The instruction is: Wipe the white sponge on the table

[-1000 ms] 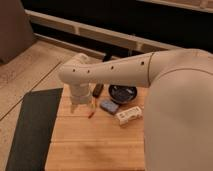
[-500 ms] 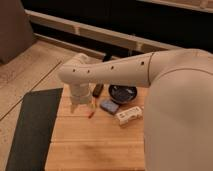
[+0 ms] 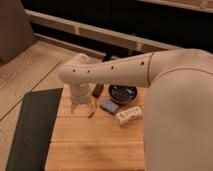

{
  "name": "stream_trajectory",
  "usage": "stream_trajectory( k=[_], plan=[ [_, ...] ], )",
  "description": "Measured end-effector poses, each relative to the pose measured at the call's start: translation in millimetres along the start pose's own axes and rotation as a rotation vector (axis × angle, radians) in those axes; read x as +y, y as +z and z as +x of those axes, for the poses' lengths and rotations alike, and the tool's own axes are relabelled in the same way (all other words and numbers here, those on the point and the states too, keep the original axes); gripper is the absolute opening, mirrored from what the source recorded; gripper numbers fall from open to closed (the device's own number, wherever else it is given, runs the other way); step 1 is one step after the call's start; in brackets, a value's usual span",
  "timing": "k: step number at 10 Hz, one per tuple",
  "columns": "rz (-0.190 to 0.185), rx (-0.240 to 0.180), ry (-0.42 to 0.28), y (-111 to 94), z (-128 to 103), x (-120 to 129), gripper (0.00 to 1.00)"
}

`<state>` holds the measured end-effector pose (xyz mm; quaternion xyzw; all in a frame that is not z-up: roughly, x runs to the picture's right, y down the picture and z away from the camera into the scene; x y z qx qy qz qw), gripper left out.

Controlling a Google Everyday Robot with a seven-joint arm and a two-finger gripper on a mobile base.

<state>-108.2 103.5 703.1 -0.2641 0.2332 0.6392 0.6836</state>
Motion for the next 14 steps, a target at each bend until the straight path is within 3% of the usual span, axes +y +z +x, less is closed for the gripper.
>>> stream_trajectory(
  k=[7,8,11,12,14],
  plan=[
    [0.006,-0.015,-0.006,-1,-3,-1,0.65],
    [0.007,-0.042,-0.005,-1,-12,-3,0.65],
    [0.001,-0.196,0.010,0,-80,-40,0.65],
    [-0.002,-0.226,0.007,4,-97,-52,0.65],
    [-0.024,-0.235,0.031,17,-112,-68,0.65]
  ],
)
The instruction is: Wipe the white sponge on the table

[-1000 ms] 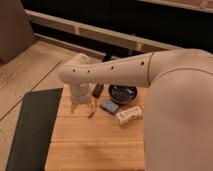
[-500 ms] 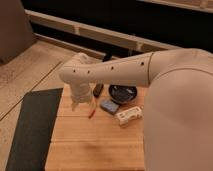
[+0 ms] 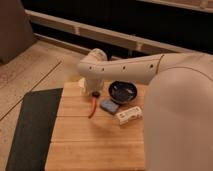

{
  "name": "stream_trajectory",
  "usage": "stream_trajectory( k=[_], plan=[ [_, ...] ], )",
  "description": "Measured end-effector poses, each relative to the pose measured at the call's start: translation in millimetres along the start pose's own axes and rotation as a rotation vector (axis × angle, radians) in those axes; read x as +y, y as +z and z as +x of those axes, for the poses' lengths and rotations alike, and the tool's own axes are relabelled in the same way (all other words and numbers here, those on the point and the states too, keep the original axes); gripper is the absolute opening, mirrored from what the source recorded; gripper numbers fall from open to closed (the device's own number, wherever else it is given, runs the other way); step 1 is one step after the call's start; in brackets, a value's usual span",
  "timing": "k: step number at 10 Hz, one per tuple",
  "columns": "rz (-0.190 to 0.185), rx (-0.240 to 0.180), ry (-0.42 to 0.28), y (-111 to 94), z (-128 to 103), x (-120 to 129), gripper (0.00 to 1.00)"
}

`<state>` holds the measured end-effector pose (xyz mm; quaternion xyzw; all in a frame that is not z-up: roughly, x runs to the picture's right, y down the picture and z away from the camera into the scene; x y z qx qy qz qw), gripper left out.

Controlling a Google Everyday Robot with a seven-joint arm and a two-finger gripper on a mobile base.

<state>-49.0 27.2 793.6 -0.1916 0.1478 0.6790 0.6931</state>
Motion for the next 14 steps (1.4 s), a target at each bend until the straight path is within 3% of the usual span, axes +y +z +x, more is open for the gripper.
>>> stream_trajectory(
  k=[3,5,7,11,14],
  plan=[
    [-0.020,0.041,0.100,32,-1,-22,0.65],
    [-0.014,0.085,0.175,56,-4,-36,0.65],
    [0.002,0.129,0.215,68,0,-44,0.65],
    [0.003,0.130,0.214,67,0,-42,0.65],
    [0.051,0.116,0.248,67,-3,-53,0.65]
  ],
)
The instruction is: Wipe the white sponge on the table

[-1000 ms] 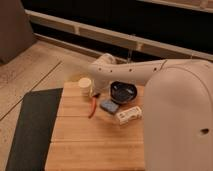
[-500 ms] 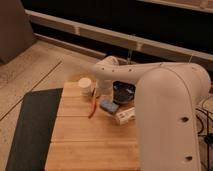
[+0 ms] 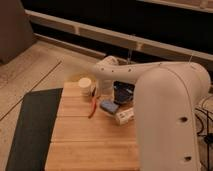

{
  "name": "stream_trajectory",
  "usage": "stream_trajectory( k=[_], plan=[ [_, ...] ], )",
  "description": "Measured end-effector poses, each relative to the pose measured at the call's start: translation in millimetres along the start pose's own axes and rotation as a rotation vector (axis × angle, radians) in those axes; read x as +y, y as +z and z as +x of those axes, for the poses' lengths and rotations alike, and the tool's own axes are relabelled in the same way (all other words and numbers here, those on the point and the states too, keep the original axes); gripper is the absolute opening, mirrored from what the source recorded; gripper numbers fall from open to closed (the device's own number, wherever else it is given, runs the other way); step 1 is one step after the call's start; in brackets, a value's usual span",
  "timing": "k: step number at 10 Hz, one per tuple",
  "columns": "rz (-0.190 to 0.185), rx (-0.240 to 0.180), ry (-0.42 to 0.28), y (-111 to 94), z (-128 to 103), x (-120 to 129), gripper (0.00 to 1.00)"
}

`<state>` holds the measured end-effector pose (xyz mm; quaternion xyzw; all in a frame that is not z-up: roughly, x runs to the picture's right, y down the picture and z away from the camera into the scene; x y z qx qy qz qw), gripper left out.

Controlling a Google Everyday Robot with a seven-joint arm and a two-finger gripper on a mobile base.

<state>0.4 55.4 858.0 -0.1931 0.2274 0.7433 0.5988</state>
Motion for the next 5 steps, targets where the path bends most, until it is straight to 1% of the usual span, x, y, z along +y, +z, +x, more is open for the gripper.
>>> stream_trajectory(
  k=[1,3,5],
  plan=[
    [0.016,-0.004,0.011,1,-2,0,0.65],
    [0.033,-0.006,0.028,5,-6,0,0.65],
    [0.069,0.008,0.061,21,-10,-9,0.65]
  ],
)
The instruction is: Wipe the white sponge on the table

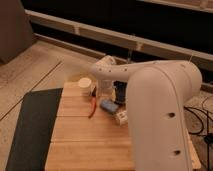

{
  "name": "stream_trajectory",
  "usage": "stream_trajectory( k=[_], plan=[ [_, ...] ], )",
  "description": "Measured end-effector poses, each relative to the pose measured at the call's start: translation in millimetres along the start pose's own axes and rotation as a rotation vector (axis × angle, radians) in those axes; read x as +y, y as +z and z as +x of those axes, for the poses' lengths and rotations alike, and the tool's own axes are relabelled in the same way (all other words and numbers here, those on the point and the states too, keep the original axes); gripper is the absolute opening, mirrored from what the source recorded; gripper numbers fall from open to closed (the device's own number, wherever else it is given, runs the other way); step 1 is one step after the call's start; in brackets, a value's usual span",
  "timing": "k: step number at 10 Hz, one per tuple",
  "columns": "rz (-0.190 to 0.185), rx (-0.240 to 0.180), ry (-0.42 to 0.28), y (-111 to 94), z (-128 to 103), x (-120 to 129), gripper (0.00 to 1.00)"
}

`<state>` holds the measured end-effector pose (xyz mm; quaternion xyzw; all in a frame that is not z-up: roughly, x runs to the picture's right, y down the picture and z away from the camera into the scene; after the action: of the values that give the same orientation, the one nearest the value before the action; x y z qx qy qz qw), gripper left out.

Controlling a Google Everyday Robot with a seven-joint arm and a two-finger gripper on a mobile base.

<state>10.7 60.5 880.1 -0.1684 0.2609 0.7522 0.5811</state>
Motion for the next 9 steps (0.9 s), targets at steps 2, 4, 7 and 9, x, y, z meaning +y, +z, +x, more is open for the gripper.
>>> stream_trajectory(
  k=[2,4,7,9],
  plan=[
    [0.020,0.017,0.022,14,-3,-4,0.65],
    [0.033,0.042,0.041,29,-3,-5,0.65],
    [0.036,0.068,0.038,43,0,4,0.65],
    [0.040,0.096,0.037,54,5,7,0.65]
  ],
)
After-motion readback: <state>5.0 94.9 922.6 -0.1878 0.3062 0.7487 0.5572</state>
